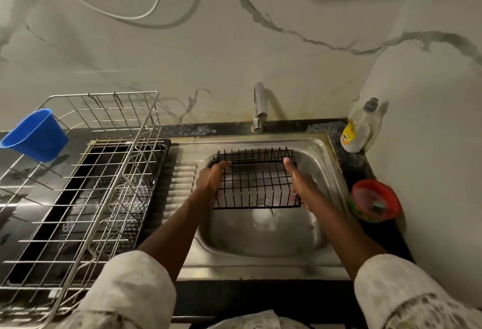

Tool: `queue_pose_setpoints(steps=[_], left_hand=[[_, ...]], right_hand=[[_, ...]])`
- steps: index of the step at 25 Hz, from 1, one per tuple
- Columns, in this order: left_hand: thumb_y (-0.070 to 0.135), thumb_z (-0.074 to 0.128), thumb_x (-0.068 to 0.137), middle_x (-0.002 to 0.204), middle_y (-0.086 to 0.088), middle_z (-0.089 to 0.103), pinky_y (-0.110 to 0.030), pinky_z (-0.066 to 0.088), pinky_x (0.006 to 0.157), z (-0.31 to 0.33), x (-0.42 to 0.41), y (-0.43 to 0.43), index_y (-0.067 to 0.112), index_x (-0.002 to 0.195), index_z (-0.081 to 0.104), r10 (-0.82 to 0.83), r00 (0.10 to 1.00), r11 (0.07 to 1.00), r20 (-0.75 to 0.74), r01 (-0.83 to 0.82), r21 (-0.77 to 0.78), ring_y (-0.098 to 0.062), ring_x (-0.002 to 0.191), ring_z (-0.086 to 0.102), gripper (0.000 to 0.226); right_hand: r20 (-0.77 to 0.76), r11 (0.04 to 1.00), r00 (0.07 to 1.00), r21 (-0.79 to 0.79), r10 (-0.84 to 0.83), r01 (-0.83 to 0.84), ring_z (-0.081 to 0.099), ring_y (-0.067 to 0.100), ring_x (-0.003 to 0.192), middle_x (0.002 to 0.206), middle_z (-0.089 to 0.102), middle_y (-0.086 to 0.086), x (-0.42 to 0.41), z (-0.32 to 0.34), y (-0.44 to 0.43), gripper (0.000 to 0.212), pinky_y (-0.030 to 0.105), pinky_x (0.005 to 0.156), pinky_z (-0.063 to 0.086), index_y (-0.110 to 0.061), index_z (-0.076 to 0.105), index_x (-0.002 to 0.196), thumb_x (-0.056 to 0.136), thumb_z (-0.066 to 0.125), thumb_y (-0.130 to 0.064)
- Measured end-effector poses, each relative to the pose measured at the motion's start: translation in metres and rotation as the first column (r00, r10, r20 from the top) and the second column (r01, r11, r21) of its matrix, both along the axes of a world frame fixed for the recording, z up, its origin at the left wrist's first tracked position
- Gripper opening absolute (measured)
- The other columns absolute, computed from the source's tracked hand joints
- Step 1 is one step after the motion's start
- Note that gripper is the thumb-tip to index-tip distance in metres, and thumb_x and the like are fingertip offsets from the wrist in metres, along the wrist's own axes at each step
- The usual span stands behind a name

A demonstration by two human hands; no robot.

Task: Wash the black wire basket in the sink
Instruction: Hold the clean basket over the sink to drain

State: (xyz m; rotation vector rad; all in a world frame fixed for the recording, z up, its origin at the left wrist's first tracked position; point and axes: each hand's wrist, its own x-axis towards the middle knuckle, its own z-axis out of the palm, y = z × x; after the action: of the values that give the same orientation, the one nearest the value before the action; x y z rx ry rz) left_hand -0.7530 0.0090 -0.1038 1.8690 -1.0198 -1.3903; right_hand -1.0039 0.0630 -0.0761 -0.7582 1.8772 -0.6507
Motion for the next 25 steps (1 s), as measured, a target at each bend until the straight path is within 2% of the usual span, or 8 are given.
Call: queue_pose_setpoints(steps=[4,8,11,14,18,21,23,25], left_hand=[[0.063,0.063,0.078,0.096,-0.001,0.072,-0.044,0.060,0.078,-0.006,-0.003,0.016,0.032,0.117,0.065,-0.009,1.000,0.934,-0.030,-0.002,-0.356,-0.024,0.089,0.069,0.049],[0.068,0.064,0.079,0.104,-0.012,0.065,-0.048,0.056,0.087,-0.036,-0.007,0.031,0.016,0.114,0.063,0.027,1.000,0.993,0.015,-0.029,0.118,-0.027,0.088,0.062,0.062],[0.076,0.061,0.076,0.096,-0.015,0.065,-0.044,0.060,0.074,-0.037,-0.009,0.028,0.010,0.119,0.060,0.087,0.994,0.979,0.062,-0.097,0.179,-0.030,0.081,0.067,0.078],[0.073,0.059,0.079,0.098,-0.011,0.064,-0.045,0.059,0.081,-0.024,-0.011,0.025,0.010,0.123,0.059,0.040,0.996,0.993,0.074,-0.047,0.108,-0.031,0.090,0.067,0.076],[0.073,0.062,0.066,0.097,-0.006,0.071,-0.040,0.058,0.075,0.000,-0.010,0.023,0.020,0.116,0.067,0.030,0.995,0.999,0.098,-0.032,0.015,-0.026,0.088,0.068,0.073],[0.056,0.064,0.082,0.102,0.009,0.071,-0.039,0.056,0.089,0.013,-0.009,0.031,0.035,0.125,0.063,0.029,0.994,0.939,0.109,0.010,-0.343,-0.011,0.095,0.067,0.049],[0.041,0.064,0.092,0.113,0.013,0.065,-0.023,0.052,0.089,0.022,-0.013,0.040,0.032,0.140,0.052,0.028,0.996,0.846,0.087,0.023,-0.533,-0.004,0.103,0.063,0.051],[0.039,0.063,0.094,0.108,0.009,0.065,-0.016,0.050,0.078,0.021,-0.019,0.042,0.026,0.136,0.055,0.040,0.988,0.886,0.152,0.035,-0.462,-0.009,0.100,0.064,0.045]], right_hand=[[-0.136,0.952,0.987,-0.303,-0.079,0.035,0.066,0.027,0.102,0.108,0.070,0.009,0.003,-0.028,0.012,0.100,0.038,0.085,0.050,-0.009,0.062,0.115,0.074,0.033,-0.097],[-0.064,0.987,0.998,0.161,0.026,-0.015,0.063,0.034,0.111,0.129,0.062,0.017,0.001,-0.042,0.013,0.110,0.043,0.096,0.052,-0.012,0.057,0.137,0.068,0.039,-0.096],[-0.166,0.991,0.986,0.136,0.017,0.005,0.062,0.035,0.113,0.132,0.061,0.019,-0.005,-0.039,0.002,0.121,0.041,0.093,0.053,-0.006,0.052,0.138,0.064,0.037,-0.101],[-0.144,0.996,0.989,0.088,0.015,-0.002,0.069,0.032,0.097,0.115,0.069,0.017,-0.011,-0.042,0.000,0.133,0.046,0.086,0.058,-0.007,0.060,0.126,0.046,0.030,-0.109],[-0.155,0.998,0.986,0.011,0.068,-0.067,0.071,0.031,0.085,0.097,0.071,0.011,-0.012,-0.036,0.007,0.115,0.048,0.082,0.060,-0.010,0.064,0.101,0.055,0.023,-0.107],[-0.166,0.951,0.986,-0.308,-0.022,-0.030,0.068,0.026,0.100,0.101,0.069,0.003,-0.003,-0.022,0.031,0.088,0.044,0.092,0.053,-0.019,0.056,0.127,0.081,0.035,-0.091],[-0.194,0.848,0.979,-0.528,-0.060,-0.053,0.063,-0.003,0.099,0.103,0.065,-0.021,-0.001,-0.011,0.046,0.061,0.023,0.093,0.048,-0.031,0.042,0.146,0.097,0.045,-0.067],[-0.244,0.864,0.966,-0.501,-0.083,-0.053,0.059,-0.007,0.103,0.107,0.059,-0.029,-0.005,-0.008,0.042,0.057,0.017,0.085,0.044,-0.029,0.047,0.142,0.098,0.043,-0.064]])
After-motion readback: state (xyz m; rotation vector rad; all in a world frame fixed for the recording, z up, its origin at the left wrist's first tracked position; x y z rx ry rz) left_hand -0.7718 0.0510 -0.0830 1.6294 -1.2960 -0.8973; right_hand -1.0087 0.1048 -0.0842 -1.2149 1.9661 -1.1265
